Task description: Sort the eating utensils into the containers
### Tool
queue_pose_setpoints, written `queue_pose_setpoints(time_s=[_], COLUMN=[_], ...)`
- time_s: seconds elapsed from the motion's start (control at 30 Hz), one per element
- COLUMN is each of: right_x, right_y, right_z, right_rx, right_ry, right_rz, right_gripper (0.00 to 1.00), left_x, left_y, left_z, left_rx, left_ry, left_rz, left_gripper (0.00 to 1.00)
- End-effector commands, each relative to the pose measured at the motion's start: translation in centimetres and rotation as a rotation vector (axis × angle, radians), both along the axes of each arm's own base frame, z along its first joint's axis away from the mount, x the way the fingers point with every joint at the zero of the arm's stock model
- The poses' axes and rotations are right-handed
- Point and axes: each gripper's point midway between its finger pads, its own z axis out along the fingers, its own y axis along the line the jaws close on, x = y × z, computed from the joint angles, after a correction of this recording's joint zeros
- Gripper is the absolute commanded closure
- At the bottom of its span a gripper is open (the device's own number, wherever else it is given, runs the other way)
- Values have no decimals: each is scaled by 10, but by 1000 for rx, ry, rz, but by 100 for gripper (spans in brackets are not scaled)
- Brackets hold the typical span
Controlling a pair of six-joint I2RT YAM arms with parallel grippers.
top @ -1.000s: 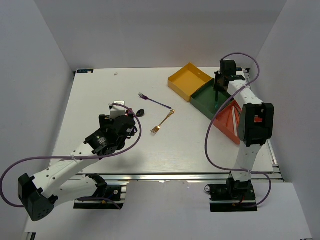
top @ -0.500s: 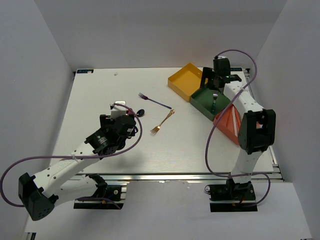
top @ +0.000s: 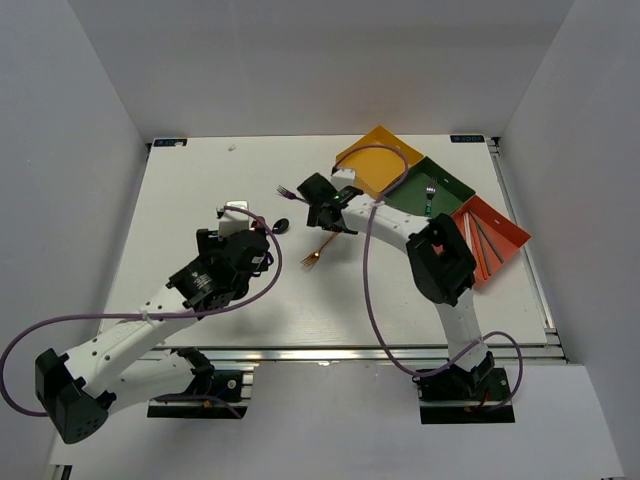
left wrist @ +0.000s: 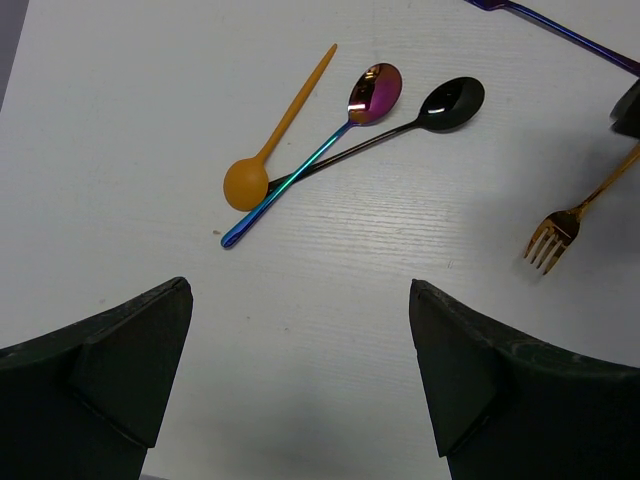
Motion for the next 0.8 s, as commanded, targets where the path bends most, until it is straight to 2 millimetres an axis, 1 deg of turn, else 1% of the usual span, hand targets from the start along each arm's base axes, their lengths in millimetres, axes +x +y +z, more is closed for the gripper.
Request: queue_pose_setpoints(time_s=[0.0, 0.07, 0.1, 0.13, 0.17, 0.2, 0.23, 0.27, 0.33, 0.37, 0.43, 0.5, 0.57, 0.63, 0.67, 0.73, 0.77], right_x=[0, -8, -9, -13, -16, -20, -23, -26, -30, -30, -35, -38, -44, -45, -48, -52, -58], right_y=[6, 16, 18, 20, 21, 20, 23, 25, 26, 28, 26, 24, 21, 21, 18, 15, 9], right_z=[1, -8, -15, -18, -23, -32, -38, -46, -54, -57, -66, -71, -78, -82, -85, -87, -89], right_rx=[25, 24, 10, 14, 12, 7, 24, 32, 48, 59, 55, 51, 43, 46, 38, 33, 23], right_ry=[-32, -16, -6, 1, 15, 35, 53, 61, 81, 81, 101, 114, 136, 145, 154, 167, 180], right_rz=[-165, -155, -159, -172, -172, -169, -162, -157, -158, -161, -162, -163, -164, -158, -157, -157, -153], right_gripper=[11, 13, 15, 16, 20, 22, 25, 31, 40, 48, 57, 62, 63, 66, 75, 80, 91], left_x=[-1, -1, -1, -2, -2, -2, -2, -3, -3, -3, -4, -4, -4, -4, -4, -4, -4], left_y=[3, 3, 3, 2, 2, 2, 2, 2, 3, 2, 3, 2, 2, 2, 2, 2, 2], left_z=[9, 11, 12, 13, 14, 14, 16, 16, 17, 18, 19, 18, 19, 18, 18, 18, 18], left_rx=[-30, -39, -44, -50, -54, -55, -62, -63, -68, -70, -74, -76, -79, -76, -76, -78, -77], left_ry=[-35, -41, -43, -45, -49, -48, -54, -53, -59, -60, -62, -62, -62, -59, -58, -61, -60], left_rz=[12, 8, 6, 2, 2, -1, -3, -4, -4, -6, -7, -9, -12, -12, -13, -13, -13], left_gripper=[2, 2, 2, 2, 2, 2, 2, 2, 2, 2, 2, 2, 2, 2, 2, 2, 2])
